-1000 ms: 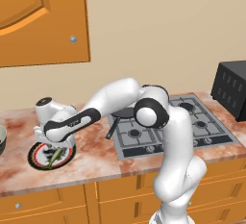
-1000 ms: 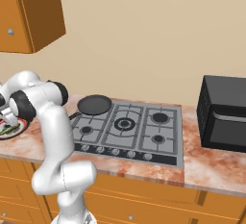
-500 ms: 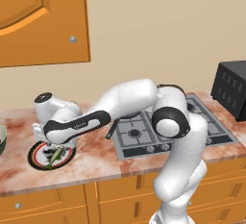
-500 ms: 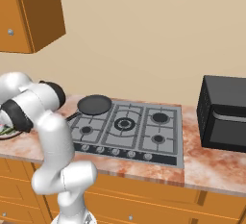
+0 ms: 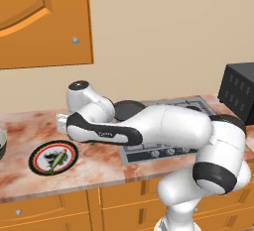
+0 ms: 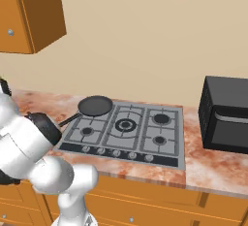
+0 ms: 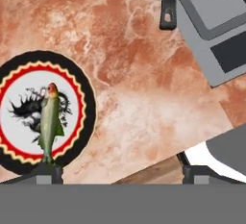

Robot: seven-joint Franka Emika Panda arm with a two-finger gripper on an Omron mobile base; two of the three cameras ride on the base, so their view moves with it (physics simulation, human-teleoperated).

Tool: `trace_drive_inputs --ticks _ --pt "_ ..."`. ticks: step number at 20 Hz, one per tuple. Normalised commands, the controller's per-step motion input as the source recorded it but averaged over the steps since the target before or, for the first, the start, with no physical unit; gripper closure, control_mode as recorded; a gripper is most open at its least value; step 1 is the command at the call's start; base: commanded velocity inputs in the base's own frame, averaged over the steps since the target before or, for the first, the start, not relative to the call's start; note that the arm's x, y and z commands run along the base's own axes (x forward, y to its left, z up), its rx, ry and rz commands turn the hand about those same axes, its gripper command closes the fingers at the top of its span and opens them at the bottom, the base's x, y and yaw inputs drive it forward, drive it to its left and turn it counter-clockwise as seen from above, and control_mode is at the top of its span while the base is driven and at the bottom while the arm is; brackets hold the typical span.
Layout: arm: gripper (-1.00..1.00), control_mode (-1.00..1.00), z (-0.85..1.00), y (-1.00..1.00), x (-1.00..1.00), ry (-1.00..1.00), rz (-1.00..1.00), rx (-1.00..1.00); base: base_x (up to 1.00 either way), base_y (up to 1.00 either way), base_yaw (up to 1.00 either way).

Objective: Place the fish on the plate and place the carrot on the same plate.

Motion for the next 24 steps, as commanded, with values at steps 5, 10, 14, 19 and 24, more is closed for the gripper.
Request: trace_drive_inputs --ticks 5,10,14,19,24 --pt "-1.0 -1.0 0.5 -0.94 0.0 0.06 0.23 0.07 0.0 0.0 0.0" --pt "-1.0 -1.0 0.15 -0.99 0.02 -0.04 0.5 0.09 0.0 0.0 0.0" --pt "-1.0 -1.0 0.46 -0.87 0.03 -0.04 0.62 0.0 0.0 0.0 0.0" --pt "-1.0 -1.0 0.56 -0.72 0.0 -0.09 0.57 -0.05 0.0 0.0 0.0" --pt "-1.0 -1.0 0.34 -0.51 -0.39 -0.19 0.17 -0.07 0.0 0.0 0.0"
